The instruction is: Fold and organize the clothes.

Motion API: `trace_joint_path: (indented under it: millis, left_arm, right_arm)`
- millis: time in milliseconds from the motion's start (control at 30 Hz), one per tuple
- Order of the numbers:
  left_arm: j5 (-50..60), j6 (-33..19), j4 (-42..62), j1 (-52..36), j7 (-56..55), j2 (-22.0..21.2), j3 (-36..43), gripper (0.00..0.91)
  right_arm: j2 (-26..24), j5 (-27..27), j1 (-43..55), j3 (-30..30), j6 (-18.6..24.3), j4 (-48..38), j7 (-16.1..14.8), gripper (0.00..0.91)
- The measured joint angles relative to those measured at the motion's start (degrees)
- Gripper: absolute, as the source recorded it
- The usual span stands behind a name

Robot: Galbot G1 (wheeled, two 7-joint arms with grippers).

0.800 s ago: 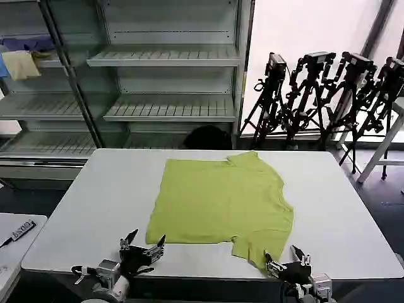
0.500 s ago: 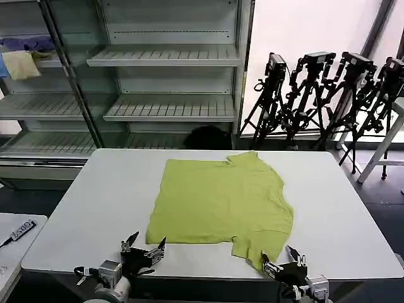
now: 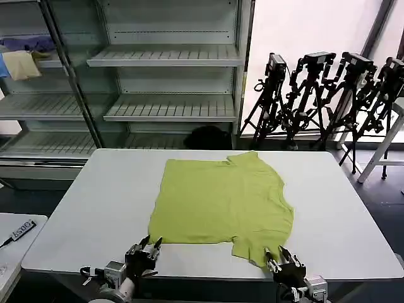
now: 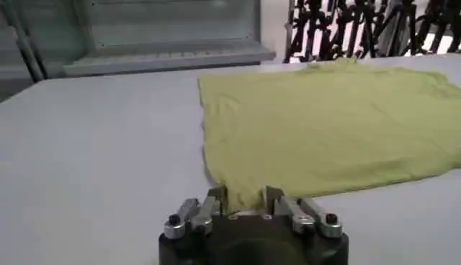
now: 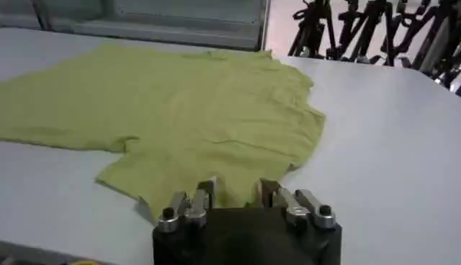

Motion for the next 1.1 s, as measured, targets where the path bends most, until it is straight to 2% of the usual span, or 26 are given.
trace_joint_path:
  millis: [300,633,1100]
  left_arm:
    - [0.38,-0.30,0.59,-0.14,0.66,0.18,0.45,0.000]
    - [-0.67,-0.74,0.13,-0.43,0.47,-0.03,0.27,0.000]
    - [-2.80,-0.88,-3.64,-1.79,0.69,-1.33,-1.92,0.000]
  right_arm:
    - [0.34,0.33,0.30,0.10,0.02,-0.15,0.37,0.000]
    - [1.25,3.45,1.87,1.37,1.01,1.05,1.89,0.000]
    - [3.03,4.21,8.16,2.77,0.41,2.12,1.80,0.000]
